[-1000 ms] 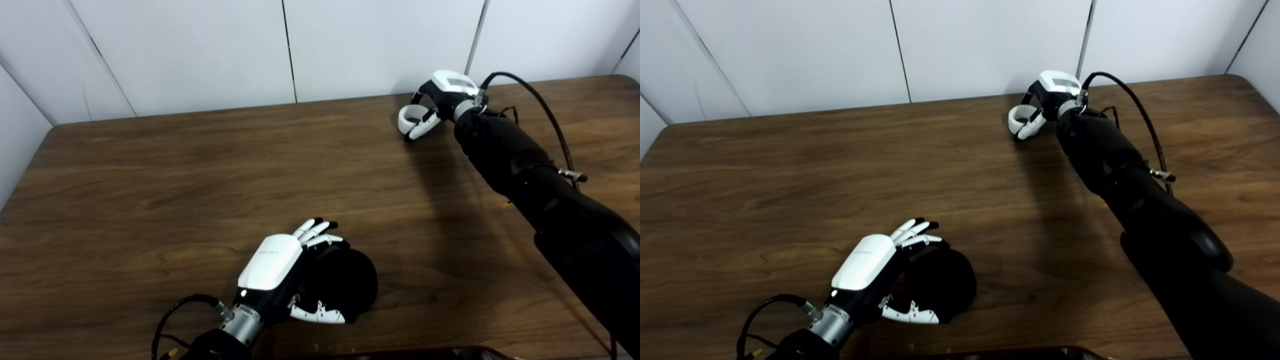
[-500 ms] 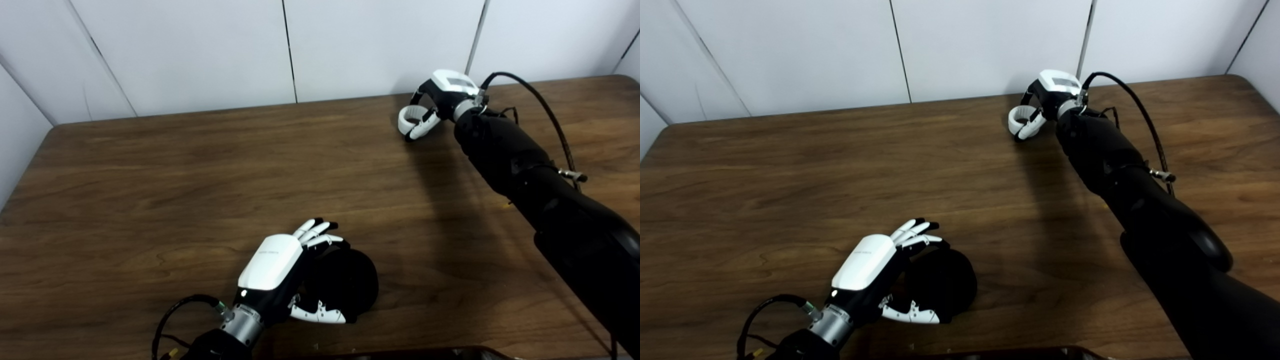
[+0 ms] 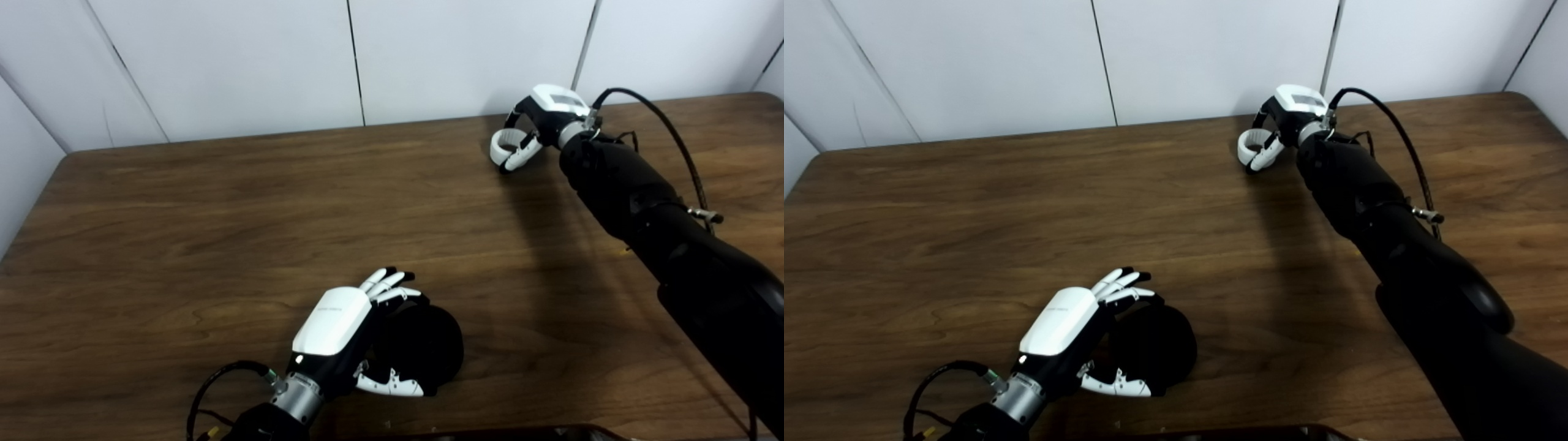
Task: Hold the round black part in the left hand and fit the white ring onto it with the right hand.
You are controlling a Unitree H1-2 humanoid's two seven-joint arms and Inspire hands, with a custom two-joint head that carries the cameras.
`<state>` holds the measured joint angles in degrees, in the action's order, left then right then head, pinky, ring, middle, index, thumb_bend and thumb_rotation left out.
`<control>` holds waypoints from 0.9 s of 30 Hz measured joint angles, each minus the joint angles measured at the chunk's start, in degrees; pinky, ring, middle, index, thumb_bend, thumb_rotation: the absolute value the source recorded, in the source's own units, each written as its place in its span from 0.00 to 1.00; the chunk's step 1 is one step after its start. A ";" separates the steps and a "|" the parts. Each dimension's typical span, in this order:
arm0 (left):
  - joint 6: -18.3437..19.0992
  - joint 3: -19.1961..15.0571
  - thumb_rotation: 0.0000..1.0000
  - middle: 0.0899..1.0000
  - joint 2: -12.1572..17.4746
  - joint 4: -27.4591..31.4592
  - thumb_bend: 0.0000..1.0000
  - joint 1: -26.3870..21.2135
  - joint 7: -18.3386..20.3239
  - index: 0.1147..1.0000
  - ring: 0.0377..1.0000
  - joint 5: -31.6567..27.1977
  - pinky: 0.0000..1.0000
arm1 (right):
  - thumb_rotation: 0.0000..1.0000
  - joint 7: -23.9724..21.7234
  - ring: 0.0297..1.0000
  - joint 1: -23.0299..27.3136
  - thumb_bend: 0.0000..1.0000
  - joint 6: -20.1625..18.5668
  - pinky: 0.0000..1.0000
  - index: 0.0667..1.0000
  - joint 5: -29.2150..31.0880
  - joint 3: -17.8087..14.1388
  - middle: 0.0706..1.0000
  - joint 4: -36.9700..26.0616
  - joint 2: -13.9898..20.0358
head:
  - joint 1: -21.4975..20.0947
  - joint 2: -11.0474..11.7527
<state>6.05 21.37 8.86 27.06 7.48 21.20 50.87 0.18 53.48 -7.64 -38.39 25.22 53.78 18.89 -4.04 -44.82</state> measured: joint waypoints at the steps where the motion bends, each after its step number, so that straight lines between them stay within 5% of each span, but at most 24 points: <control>1: 0.00 0.00 0.33 0.92 0.00 -0.01 0.87 0.00 0.00 0.69 0.96 0.00 0.78 | 0.15 0.00 0.93 -0.13 0.55 0.00 0.81 0.47 0.03 -0.09 0.85 -0.31 0.03 | 0.00 0.00; 27: -0.04 0.02 0.31 0.92 0.01 -1.13 0.87 -1.04 -0.22 0.69 0.96 -0.27 0.78 | 0.15 -6.56 0.91 -4.10 0.52 -0.25 0.77 0.46 -0.67 -1.04 0.83 -15.26 3.73 | -0.18 0.88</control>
<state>6.01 21.39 8.87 25.94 6.44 20.98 50.60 -6.39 49.38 -7.89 -39.06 24.18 38.51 22.61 -4.22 -43.95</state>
